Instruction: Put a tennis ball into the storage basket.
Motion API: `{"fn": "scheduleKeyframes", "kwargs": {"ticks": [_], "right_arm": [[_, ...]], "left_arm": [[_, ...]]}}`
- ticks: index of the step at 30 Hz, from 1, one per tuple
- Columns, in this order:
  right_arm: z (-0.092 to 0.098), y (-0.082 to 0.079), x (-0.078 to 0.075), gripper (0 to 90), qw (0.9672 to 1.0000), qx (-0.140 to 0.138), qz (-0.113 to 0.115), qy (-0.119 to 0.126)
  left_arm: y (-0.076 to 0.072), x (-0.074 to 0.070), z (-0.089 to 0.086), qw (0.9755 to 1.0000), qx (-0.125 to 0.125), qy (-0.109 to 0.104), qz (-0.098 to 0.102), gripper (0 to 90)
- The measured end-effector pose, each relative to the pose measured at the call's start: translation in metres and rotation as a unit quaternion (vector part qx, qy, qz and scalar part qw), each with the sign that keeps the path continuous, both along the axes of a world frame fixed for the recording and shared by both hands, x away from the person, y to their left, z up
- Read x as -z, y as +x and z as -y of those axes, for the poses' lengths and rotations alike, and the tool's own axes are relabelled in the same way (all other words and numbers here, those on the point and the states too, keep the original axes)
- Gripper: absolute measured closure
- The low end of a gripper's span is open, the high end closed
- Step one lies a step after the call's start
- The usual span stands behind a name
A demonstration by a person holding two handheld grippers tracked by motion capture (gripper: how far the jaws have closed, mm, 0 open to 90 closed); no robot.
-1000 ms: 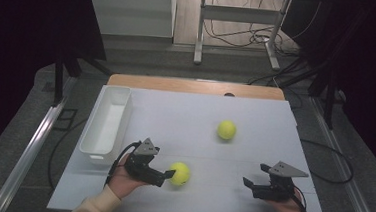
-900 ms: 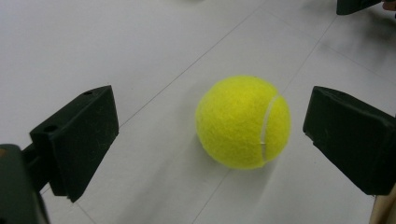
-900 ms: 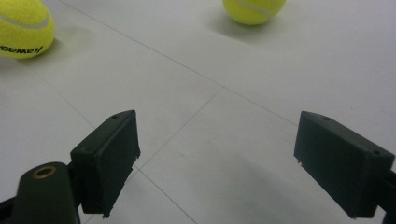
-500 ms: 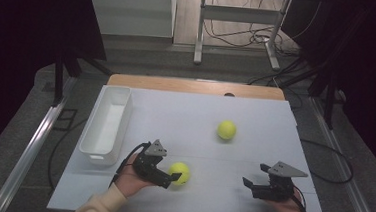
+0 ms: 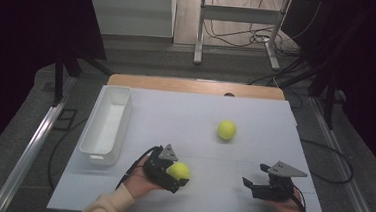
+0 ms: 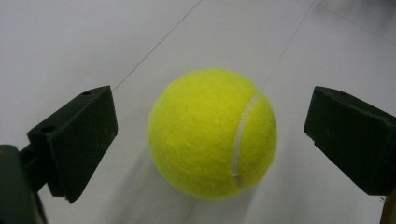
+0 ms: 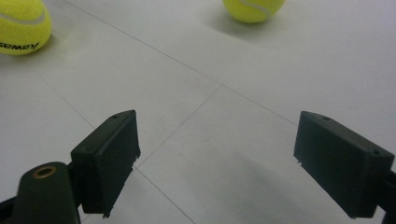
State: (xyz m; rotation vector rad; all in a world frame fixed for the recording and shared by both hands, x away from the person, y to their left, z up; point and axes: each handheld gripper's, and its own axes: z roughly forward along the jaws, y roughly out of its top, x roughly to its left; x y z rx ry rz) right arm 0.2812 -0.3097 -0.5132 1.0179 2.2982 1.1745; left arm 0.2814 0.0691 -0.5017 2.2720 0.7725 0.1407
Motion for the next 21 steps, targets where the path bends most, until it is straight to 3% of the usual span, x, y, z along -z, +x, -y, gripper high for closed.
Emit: {"fn": "scheduleKeyframes", "kwargs": {"ticks": [12,15,19,21], "right_arm": [[-0.0001,0.0,0.0004,14.8,1.0,0.001,0.001,-0.001],[0.0001,-0.0002,0.0001,14.8,1.0,0.001,0.002,-0.002],[0.0001,-0.0001,0.0001,14.9,1.0,0.001,0.002,-0.001],[0.0001,-0.0002,0.0,14.9,1.0,0.0,0.002,0.0]], "left_arm": [[0.0022,0.007,0.0047,0.9996,0.008,0.021,-0.014,5.2],[0.0031,0.0089,0.005,0.9995,0.006,0.026,-0.017,10.0],[0.0021,0.0089,0.004,0.9996,0.012,0.022,-0.014,24.6],[0.0018,0.0087,0.0038,0.9996,0.013,0.023,-0.014,25.1]]}}
